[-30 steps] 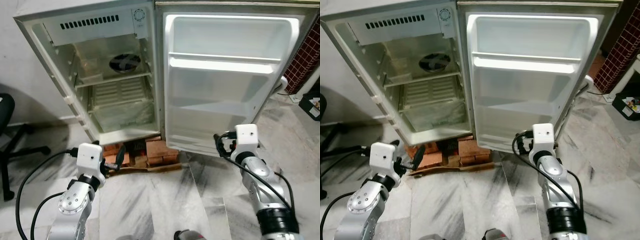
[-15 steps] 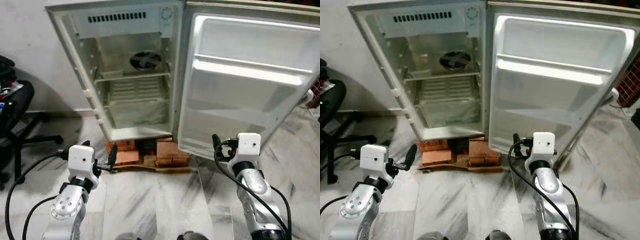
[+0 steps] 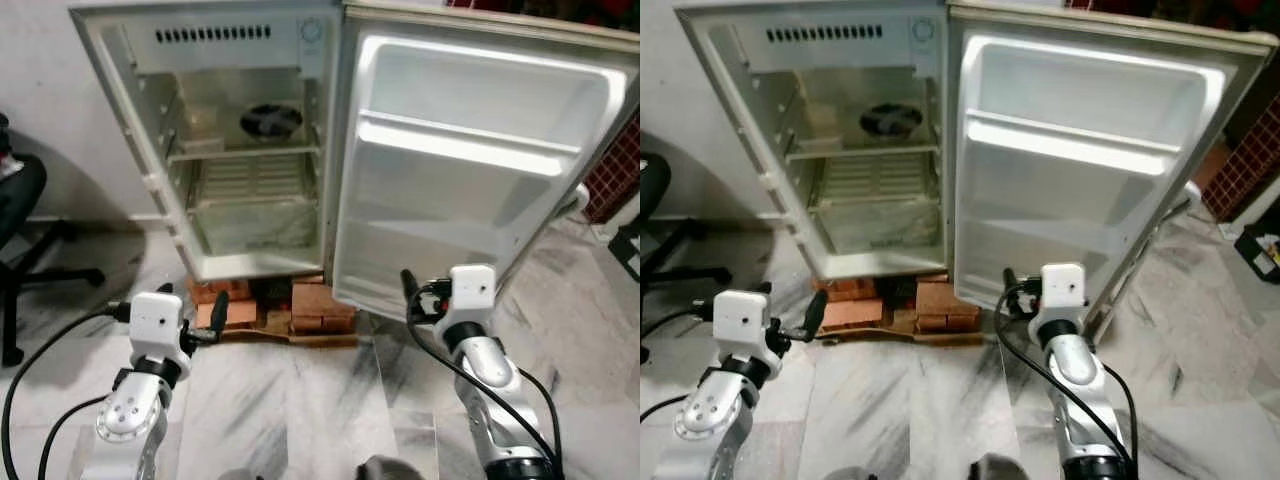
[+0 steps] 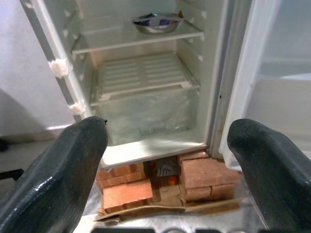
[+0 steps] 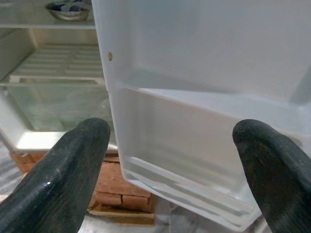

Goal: Restocking fridge

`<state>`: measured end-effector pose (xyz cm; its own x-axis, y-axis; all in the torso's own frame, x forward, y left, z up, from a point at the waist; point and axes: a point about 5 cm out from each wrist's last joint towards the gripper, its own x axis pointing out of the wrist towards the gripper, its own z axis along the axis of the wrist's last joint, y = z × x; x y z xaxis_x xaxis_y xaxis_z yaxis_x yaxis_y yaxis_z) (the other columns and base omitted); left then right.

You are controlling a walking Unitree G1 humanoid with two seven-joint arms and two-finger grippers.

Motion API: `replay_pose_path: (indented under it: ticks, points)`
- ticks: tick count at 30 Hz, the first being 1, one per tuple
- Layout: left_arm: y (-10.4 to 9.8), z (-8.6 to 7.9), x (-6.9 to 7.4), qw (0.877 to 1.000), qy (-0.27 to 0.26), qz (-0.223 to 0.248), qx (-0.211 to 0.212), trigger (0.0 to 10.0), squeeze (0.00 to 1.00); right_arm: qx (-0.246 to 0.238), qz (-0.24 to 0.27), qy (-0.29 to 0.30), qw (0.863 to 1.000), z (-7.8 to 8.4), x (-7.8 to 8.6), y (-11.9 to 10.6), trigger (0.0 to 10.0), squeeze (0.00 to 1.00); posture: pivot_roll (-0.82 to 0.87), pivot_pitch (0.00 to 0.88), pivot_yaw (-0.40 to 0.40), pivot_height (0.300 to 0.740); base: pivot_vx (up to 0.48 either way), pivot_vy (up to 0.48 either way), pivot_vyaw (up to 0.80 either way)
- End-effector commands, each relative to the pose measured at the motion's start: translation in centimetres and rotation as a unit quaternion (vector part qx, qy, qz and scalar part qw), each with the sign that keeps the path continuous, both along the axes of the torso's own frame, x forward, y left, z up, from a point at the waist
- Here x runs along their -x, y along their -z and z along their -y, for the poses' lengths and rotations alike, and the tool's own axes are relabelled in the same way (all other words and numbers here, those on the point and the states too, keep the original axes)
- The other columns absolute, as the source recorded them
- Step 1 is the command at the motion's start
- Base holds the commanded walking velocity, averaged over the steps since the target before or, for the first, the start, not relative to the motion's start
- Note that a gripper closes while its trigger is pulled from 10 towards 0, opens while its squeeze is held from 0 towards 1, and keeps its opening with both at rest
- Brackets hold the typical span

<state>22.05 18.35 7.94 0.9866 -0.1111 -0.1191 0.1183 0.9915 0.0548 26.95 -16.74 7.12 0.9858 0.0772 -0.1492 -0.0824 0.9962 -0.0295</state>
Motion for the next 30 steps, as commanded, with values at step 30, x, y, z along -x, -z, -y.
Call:
replay_pose_path:
  ticks: [30]
  points:
    - [0.0,-0.2,-0.3,1.000,-0.027,0.001,-0.016,10.0,0.00,0.015,0.029,-0.013,0.999,0.7,-1.2,-1.3,10.0,0.00,-0.04,0.078,0.040,0.740,0.069,-0.325,0.00]
